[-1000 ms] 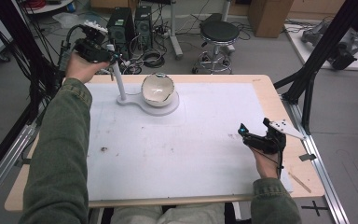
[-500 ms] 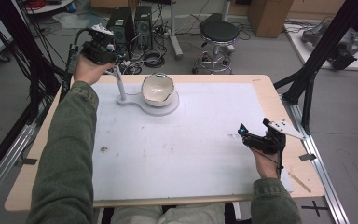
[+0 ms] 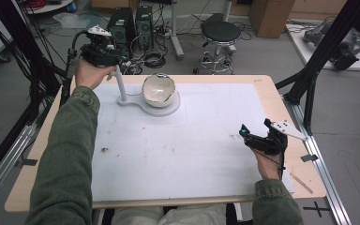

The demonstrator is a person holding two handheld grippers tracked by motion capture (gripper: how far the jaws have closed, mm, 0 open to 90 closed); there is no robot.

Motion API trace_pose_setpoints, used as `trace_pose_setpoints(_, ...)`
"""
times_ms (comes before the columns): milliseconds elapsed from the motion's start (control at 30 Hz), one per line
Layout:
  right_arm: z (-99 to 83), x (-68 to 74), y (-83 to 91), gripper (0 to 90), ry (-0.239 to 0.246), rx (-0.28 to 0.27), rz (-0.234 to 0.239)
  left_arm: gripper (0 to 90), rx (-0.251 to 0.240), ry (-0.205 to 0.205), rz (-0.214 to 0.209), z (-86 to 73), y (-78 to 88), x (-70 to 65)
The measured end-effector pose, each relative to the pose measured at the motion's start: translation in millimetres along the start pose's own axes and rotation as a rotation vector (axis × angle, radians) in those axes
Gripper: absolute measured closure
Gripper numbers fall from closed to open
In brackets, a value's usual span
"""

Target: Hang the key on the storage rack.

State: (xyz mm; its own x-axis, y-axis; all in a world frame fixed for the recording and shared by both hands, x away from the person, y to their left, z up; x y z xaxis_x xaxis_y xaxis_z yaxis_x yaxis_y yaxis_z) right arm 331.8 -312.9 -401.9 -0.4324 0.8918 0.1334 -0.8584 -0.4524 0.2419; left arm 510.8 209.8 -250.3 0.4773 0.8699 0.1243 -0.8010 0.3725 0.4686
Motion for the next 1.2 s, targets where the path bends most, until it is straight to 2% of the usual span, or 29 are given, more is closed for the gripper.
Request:
trace_pose_setpoints(67,0.0,0.0,-0.2,0.5,-0.003,0.0,-0.002,50.0,-0.016,0.004,-0.012,-1.7,1.7,-2.3)
trace_pose_setpoints(167,0.1,-0.2,-0.3,0.5,-0.003,-0.002,-0.003,43.8,-0.04,0.004,-0.001,-3.4,5.4,-7.2)
trace_pose_setpoints(267,0.1,-0.4,-0.1,0.5,-0.004,-0.002,-0.005,35.6,-0.06,0.008,-0.01,-4.6,8.6,-12.0)
trace_pose_setpoints(400,0.2,-0.4,0.0,0.5,-0.004,-0.004,-0.008,22.8,-0.068,0.009,-0.024,-5.1,10.1,-16.1)
trace_pose_setpoints(533,0.1,-0.8,-0.1,0.5,-0.001,-0.002,-0.007,16.2,-0.072,0.029,-0.054,-4.6,14.1,-18.7)
trace_pose_setpoints(700,0.2,-0.6,0.1,0.5,-0.004,-0.003,-0.009,6.9,-0.073,0.028,-0.045,-5.6,17.4,-22.9)
trace_pose_setpoints(767,0.2,-0.6,0.1,0.5,-0.004,-0.004,-0.009,4.9,-0.077,0.034,-0.042,-6.9,19.3,-23.7)
trace_pose_setpoints(867,0.4,-0.4,0.3,0.5,-0.006,-0.006,-0.009,1.6,-0.096,0.049,-0.012,-11.0,24.3,-23.0)
trace_pose_setpoints(1000,0.4,-0.3,0.2,0.5,-0.012,-0.009,-0.009,1.6,-0.112,0.079,-0.033,-17.4,29.8,-19.3)
trace_pose_setpoints(1200,0.4,0.0,-0.4,0.5,-0.007,-0.008,-0.012,1.6,-0.126,0.086,-0.026,-28.6,37.5,-17.6)
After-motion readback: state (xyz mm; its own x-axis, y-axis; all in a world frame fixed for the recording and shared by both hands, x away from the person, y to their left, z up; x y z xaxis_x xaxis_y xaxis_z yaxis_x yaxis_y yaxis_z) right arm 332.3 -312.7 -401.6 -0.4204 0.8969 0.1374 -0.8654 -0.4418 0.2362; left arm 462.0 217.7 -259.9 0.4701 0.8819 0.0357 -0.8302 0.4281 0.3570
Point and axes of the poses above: each handheld gripper's, and its own axes: y roughly backward along the jaws, z roughly out of its top, x roughly to its left, the point moved 1 cm from there along -y, roughly forward along the jaws, and after that the axes turned 7 degrees about z, right-handed, at the moved point
